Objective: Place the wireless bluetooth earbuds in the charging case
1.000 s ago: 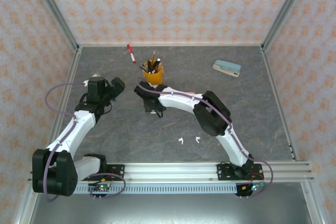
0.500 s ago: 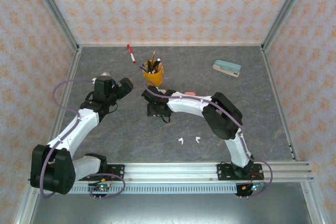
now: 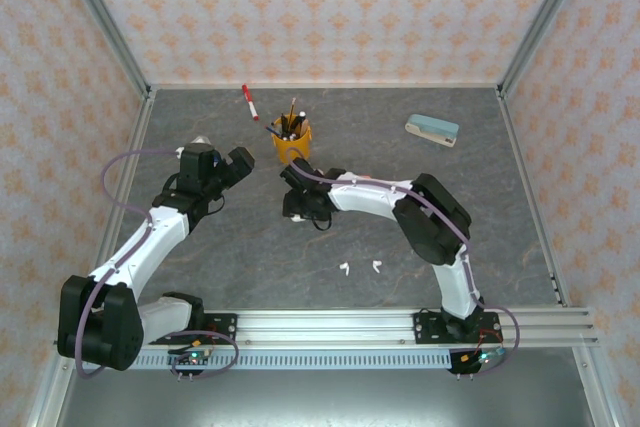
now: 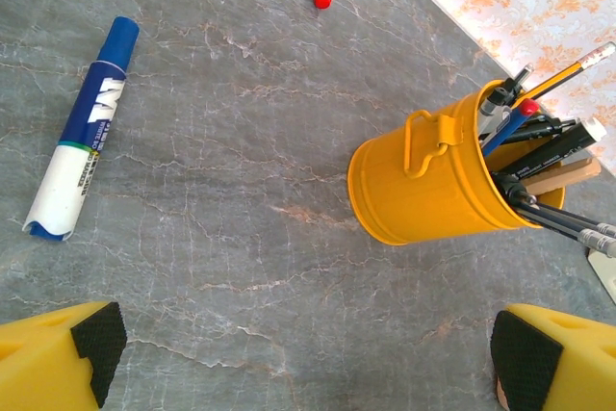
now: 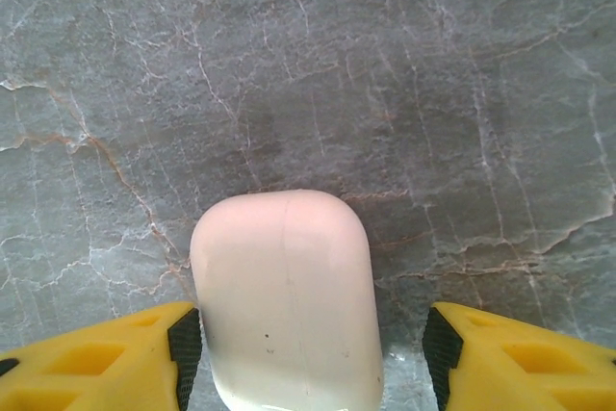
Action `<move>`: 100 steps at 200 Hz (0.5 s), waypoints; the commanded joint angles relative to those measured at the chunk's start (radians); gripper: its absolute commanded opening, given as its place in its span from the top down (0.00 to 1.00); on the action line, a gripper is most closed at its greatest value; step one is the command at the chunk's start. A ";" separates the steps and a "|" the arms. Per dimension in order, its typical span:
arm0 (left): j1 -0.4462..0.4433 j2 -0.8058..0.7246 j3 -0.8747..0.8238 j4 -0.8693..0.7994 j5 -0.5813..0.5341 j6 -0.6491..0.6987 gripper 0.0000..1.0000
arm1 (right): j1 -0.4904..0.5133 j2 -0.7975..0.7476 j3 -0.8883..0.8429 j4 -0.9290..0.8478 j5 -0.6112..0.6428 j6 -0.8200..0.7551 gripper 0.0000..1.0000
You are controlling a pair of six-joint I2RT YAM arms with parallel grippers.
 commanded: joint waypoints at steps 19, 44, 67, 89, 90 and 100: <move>-0.015 0.010 0.039 0.020 -0.009 0.024 0.00 | -0.027 -0.031 -0.026 0.025 -0.038 -0.029 0.35; -0.017 0.008 0.039 0.022 -0.009 0.024 0.00 | -0.034 -0.020 -0.027 0.024 -0.043 -0.031 0.35; -0.018 0.004 0.039 0.024 -0.007 0.025 0.00 | -0.038 -0.006 -0.027 0.024 -0.051 -0.031 0.37; -0.018 0.001 0.038 0.026 -0.006 0.025 0.00 | -0.038 0.012 -0.023 0.028 -0.064 -0.032 0.40; -0.018 0.001 0.037 0.026 -0.006 0.025 0.00 | -0.038 0.013 -0.022 0.028 -0.065 -0.032 0.40; -0.018 0.000 0.036 0.028 -0.006 0.025 0.00 | -0.038 0.022 -0.019 0.028 -0.072 -0.031 0.41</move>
